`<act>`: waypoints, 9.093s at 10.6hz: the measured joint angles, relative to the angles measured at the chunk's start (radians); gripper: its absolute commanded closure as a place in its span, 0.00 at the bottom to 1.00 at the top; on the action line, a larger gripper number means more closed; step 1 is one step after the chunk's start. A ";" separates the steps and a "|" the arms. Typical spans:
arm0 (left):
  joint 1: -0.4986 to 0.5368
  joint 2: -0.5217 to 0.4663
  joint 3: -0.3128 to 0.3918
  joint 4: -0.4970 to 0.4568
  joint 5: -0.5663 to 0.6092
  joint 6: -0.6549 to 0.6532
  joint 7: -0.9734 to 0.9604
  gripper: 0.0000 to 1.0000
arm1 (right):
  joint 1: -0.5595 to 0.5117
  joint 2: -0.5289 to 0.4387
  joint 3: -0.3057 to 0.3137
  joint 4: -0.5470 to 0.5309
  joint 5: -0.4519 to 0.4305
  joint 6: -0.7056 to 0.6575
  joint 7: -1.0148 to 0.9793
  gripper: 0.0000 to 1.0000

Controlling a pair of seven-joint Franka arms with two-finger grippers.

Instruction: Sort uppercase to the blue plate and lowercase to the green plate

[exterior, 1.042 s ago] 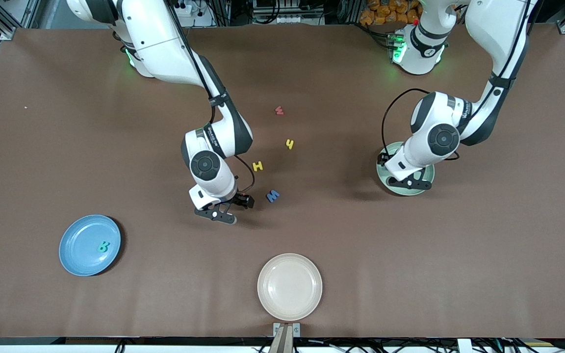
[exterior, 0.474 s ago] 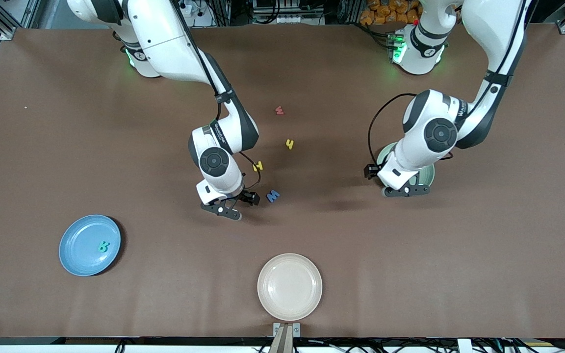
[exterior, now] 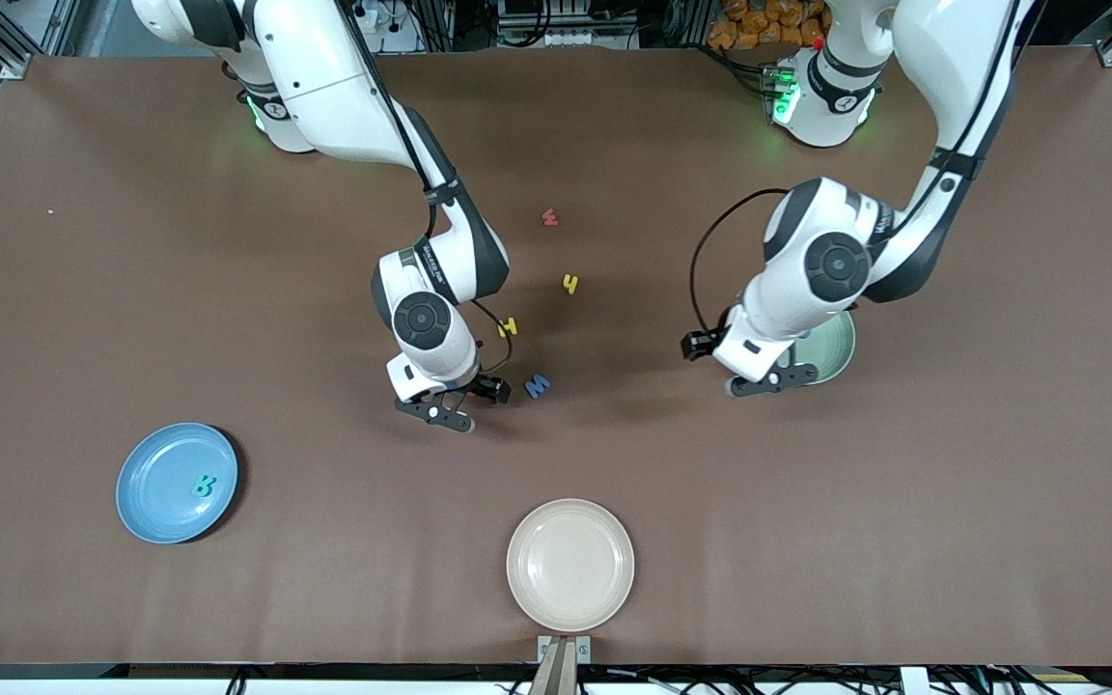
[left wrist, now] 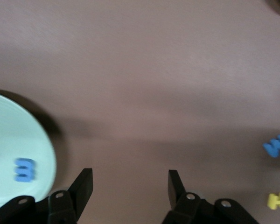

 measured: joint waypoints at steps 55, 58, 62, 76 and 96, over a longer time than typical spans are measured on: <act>-0.172 0.246 -0.257 -0.132 0.754 0.228 -0.777 0.38 | -0.462 -0.213 -0.190 -0.089 0.122 -0.222 -1.170 0.00; -0.173 0.246 -0.255 -0.095 0.753 0.231 -0.779 0.39 | -0.500 -0.259 -0.129 -0.120 0.097 -0.222 -1.122 0.00; -0.262 0.251 -0.204 -0.092 0.750 0.231 -0.807 0.39 | -0.602 -0.296 0.013 -0.120 -0.014 -0.218 -1.000 0.00; -0.273 0.270 -0.178 -0.043 0.749 0.232 -0.810 0.44 | -0.930 -0.335 0.408 -0.117 -0.249 -0.208 -0.739 0.00; -0.254 0.250 -0.175 0.139 0.489 0.025 -0.602 0.91 | -0.945 -0.323 0.430 -0.118 -0.262 -0.111 -0.729 0.00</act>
